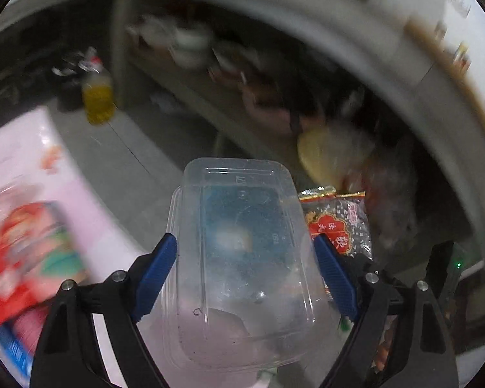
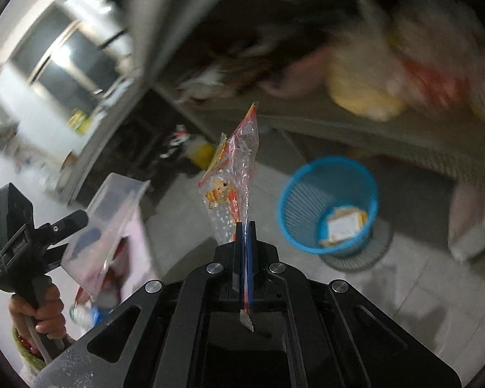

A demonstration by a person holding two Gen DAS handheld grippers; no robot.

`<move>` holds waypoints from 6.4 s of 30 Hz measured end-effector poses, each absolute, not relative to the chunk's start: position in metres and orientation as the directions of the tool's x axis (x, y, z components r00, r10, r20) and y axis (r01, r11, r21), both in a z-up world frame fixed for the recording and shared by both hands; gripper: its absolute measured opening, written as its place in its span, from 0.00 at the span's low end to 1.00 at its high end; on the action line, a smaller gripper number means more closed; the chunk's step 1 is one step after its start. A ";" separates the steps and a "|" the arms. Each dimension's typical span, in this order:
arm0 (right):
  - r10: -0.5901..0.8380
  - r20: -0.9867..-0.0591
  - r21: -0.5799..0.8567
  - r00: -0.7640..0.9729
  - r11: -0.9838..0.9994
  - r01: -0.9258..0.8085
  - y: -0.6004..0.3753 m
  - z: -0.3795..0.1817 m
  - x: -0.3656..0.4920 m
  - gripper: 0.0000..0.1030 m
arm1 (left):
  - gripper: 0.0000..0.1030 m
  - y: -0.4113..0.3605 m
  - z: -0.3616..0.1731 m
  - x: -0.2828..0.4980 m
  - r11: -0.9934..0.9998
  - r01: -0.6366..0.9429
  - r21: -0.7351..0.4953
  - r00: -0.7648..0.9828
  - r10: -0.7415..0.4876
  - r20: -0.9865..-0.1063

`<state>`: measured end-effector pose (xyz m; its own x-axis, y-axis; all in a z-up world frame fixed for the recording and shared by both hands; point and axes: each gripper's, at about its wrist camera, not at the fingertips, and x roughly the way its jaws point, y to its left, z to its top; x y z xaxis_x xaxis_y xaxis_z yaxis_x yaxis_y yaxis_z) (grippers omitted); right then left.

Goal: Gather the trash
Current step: 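Drop the snack bag from right tool into wastebasket while left drops clear container, then swing both tools back from the wastebasket to the table, then close the left tool on the blue crumpled wrapper, then grasp the clear plastic bag on the red snack bag with the right tool and lift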

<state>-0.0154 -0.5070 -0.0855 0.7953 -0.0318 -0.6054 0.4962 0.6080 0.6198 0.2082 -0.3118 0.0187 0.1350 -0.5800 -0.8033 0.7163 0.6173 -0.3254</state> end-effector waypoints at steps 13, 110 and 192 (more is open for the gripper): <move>0.045 -0.735 0.656 0.676 0.297 0.694 -0.593 -0.237 0.020 0.00 | 0.84 -0.491 -0.147 0.261 0.687 0.698 -0.203 -0.042 -0.244 -0.969; 0.353 -0.696 0.453 0.626 0.891 0.002 -0.219 -0.040 0.062 0.64 | 0.47 0.075 -0.057 0.165 0.962 0.095 -0.255 0.543 -0.265 -0.797; 0.703 -0.470 0.851 0.534 0.521 0.064 -0.301 0.015 0.303 0.00 | 0.18 0.130 -0.024 0.112 0.924 0.155 -0.349 0.632 -0.364 -0.684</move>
